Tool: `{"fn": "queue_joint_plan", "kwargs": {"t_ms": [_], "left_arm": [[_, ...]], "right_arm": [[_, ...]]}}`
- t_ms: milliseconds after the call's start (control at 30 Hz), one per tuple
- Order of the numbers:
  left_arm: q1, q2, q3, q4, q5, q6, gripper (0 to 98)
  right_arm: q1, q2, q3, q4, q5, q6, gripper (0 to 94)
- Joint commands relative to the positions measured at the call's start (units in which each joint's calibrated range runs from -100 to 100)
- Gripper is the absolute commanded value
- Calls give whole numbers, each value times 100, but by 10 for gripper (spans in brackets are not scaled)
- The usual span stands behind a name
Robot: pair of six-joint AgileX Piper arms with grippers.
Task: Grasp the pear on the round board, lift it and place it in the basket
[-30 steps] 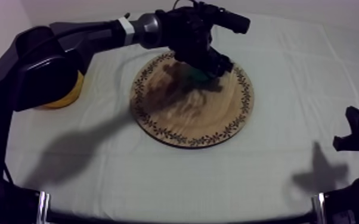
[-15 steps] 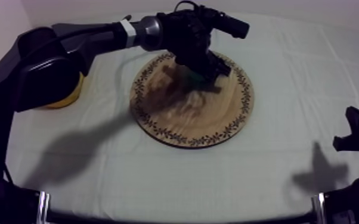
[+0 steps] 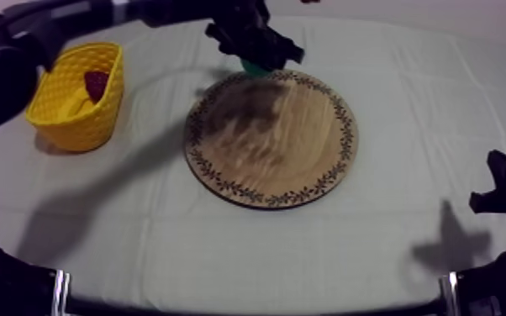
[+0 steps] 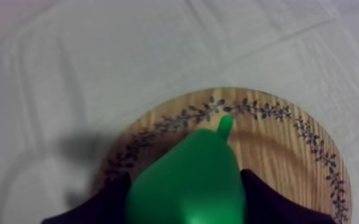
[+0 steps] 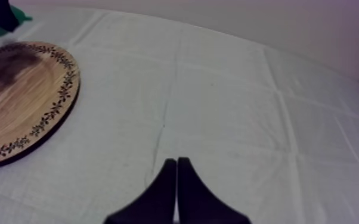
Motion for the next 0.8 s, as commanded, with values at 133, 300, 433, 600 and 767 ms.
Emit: {"fn": "queue_joint_plan", "kwargs": {"t_ms": [133, 300, 433, 600, 767], "left_arm": [[-314, -1723, 1722, 39, 35, -164, 475], [-709, -2998, 3171, 73, -30, -411, 463], [-1123, -3878, 4131, 78, -244, -651, 459], [-1683, -4411, 4630, 48, -391, -865, 468], [-2239, -4379, 4692, 1, -608, -992, 465]], "right_arm": [[1, 1, 5, 0, 3, 1, 5], [1, 1, 5, 0, 3, 1, 5], [1, 1, 5, 0, 3, 1, 5], [1, 1, 5, 0, 3, 1, 5], [1, 1, 5, 0, 3, 1, 5]]}}
